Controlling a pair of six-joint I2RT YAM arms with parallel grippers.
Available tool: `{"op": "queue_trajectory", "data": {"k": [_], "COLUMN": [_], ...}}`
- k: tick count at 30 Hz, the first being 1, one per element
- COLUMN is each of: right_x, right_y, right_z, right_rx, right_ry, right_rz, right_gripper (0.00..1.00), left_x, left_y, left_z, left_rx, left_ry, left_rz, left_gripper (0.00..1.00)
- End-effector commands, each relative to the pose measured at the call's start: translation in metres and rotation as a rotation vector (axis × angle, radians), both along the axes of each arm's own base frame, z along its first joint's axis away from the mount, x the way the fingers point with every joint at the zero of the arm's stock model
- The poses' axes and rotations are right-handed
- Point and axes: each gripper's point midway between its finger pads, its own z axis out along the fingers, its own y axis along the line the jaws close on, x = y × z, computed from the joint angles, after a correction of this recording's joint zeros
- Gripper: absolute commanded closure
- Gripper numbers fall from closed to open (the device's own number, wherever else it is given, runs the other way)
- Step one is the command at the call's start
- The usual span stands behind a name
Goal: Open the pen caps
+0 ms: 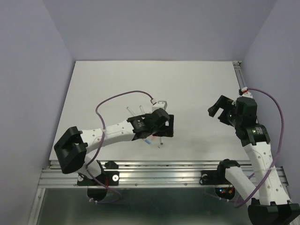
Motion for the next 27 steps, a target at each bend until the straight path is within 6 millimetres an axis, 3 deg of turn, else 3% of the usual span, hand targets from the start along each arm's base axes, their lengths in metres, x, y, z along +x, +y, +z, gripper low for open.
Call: {"op": "queue_trajectory", "data": {"k": [1,2,11,17,20,27], "right_x": [-0.002,-0.004,-0.009,-0.010,-0.011,-0.011], "right_y": [-0.006,-0.008,-0.015,-0.014,-0.015,-0.014], "right_z": [0.003,0.006,0.006,0.005,0.003,0.001], "right_rx": [-0.039,-0.042,-0.056,-0.052,-0.051,-0.048], "right_ry": [-0.045,-0.059,-0.090,-0.102,-0.101,-0.104], "right_rz": [-0.015,-0.020,-0.055,-0.053,-0.058,-0.056], "right_gripper": [0.00,0.00,0.00,0.00,0.00,0.00], "left_x": [0.016,0.019,0.030,0.028,0.026,0.025], "left_y": [-0.014,-0.007,-0.008,-0.003,-0.003,-0.006], "left_z": [0.008,-0.008,-0.050,-0.070,-0.081,-0.091], "left_rx": [0.042,0.115,0.298,0.348,0.369,0.371], "left_ry": [-0.027,-0.012,0.056,0.084,0.103,0.117], "left_rz": [0.045,0.077,0.147,0.162,0.160,0.153], "left_gripper": [0.02,0.03,0.13,0.14,0.20,0.27]}}
